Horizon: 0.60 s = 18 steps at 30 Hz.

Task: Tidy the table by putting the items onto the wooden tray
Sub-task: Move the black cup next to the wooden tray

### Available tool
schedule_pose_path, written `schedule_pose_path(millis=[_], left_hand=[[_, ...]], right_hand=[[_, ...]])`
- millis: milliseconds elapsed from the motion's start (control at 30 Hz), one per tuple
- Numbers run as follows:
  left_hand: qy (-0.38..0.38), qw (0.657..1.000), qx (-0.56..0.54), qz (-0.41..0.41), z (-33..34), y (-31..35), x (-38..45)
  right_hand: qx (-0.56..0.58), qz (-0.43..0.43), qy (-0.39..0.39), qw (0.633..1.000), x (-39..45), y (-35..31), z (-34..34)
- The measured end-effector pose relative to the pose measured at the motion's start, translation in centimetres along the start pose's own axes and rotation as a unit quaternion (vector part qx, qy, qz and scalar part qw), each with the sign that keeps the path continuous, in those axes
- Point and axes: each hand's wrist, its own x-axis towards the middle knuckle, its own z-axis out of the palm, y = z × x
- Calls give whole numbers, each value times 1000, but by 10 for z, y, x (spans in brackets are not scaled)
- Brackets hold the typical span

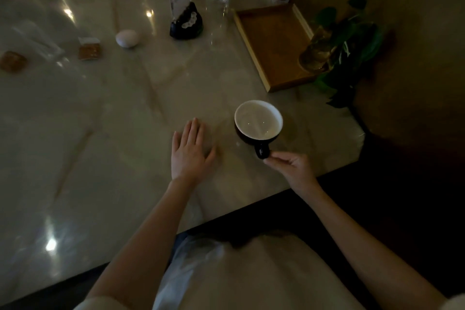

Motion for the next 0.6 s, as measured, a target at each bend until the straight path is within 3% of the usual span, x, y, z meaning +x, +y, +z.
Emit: schedule_pose_path(millis=[600], left_hand=[[-7, 1000, -6, -6, -1, 1, -1]], right_hand=[[-86, -5, -49, 995, 5, 9, -1]])
